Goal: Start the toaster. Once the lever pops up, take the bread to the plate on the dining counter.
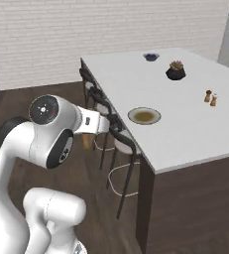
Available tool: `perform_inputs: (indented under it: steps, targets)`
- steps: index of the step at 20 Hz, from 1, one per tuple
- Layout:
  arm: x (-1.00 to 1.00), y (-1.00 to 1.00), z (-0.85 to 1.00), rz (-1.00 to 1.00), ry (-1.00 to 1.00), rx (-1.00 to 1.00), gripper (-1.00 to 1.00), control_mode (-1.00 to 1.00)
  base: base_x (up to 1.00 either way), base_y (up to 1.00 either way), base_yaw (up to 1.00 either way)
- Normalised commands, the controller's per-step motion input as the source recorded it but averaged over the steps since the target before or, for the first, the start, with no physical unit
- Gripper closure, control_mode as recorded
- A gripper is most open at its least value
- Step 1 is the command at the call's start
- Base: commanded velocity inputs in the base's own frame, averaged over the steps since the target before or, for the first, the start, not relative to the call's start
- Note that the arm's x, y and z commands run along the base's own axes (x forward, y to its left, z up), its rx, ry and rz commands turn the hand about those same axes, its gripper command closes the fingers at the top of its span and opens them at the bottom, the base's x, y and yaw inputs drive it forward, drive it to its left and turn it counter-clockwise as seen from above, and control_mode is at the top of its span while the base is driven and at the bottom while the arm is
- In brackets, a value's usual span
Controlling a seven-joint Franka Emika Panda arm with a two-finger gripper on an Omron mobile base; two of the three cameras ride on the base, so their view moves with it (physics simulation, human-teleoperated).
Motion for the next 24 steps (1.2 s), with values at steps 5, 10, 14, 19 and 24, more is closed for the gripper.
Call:
perform_inputs:
  steps: [5, 10, 14, 19, 24]
  targets:
    - [0.0, 0.0, 0.0, 0.0, 0.0, 0.0, 1.0, 1.0, 0.92, 0.92, -0.64]
    - [0.0, 0.0, 0.0, 0.0, 0.0, 0.0, 1.0, 1.0, 0.56, 0.89, -0.68]
    - [0.0, 0.0, 0.0, 0.0, 0.0, 0.0, 1.0, 1.0, 0.49, 0.99, -0.58]
    - [0.0, 0.0, 0.0, 0.0, 0.0, 0.0, 1.0, 1.0, 0.23, 1.0, -0.38]
    - [0.0, 0.0, 0.0, 0.0, 0.0, 0.0, 1.0, 1.0, 0.56, 0.92, -0.37]
